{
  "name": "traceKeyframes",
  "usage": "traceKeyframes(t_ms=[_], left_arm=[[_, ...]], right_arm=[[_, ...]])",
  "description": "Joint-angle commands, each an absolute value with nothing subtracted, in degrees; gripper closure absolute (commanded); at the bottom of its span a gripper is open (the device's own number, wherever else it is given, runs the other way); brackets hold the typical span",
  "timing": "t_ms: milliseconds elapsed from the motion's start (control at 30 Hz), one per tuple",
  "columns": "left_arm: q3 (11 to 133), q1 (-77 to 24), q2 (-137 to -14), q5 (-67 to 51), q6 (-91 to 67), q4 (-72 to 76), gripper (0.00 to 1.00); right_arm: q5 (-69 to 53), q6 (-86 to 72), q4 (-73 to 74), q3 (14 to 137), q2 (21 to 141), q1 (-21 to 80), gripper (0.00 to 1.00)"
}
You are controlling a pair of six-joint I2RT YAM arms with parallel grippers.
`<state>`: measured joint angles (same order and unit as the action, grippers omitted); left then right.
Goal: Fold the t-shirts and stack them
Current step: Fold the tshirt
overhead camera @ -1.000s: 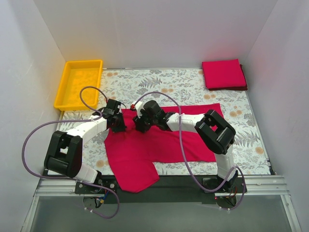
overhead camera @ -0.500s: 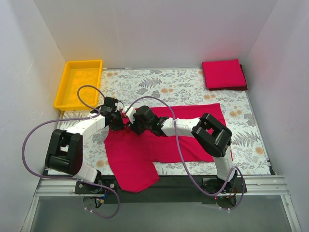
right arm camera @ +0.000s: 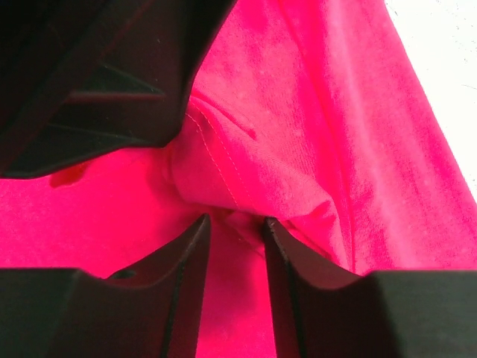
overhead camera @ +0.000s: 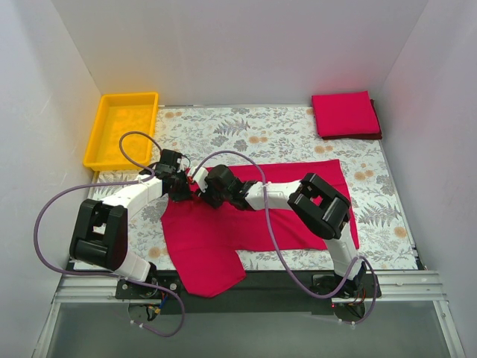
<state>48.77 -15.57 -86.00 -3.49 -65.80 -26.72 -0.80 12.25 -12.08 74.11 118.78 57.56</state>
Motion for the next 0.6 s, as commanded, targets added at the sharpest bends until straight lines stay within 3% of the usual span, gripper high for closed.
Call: traceKeyframes(t_ms=[0,100,300,567], left_arm=[[50.5,-15.1,-85.8,-4.0,-65.2,-26.5,1.0],[50.4,-15.1,-85.7,-4.0,-65.2,-26.5,1.0],[50.3,-14.9,-85.3,-3.8,-65.1,-26.6,1.0],[51.5,-14.9,-84.0,-2.4,-65.2,-29.7,1.0]], right_arm=[[-0.3,12.7,-13.4,76.3,119.0,57.8,0.6],[1.2,12.8,-13.4,76.0,118.7,57.8,0.65],[1.8,13.9,-13.4,75.2,117.2,57.8,0.97],[-1.1,14.8,-12.9,72.1,111.6,57.8,0.99]])
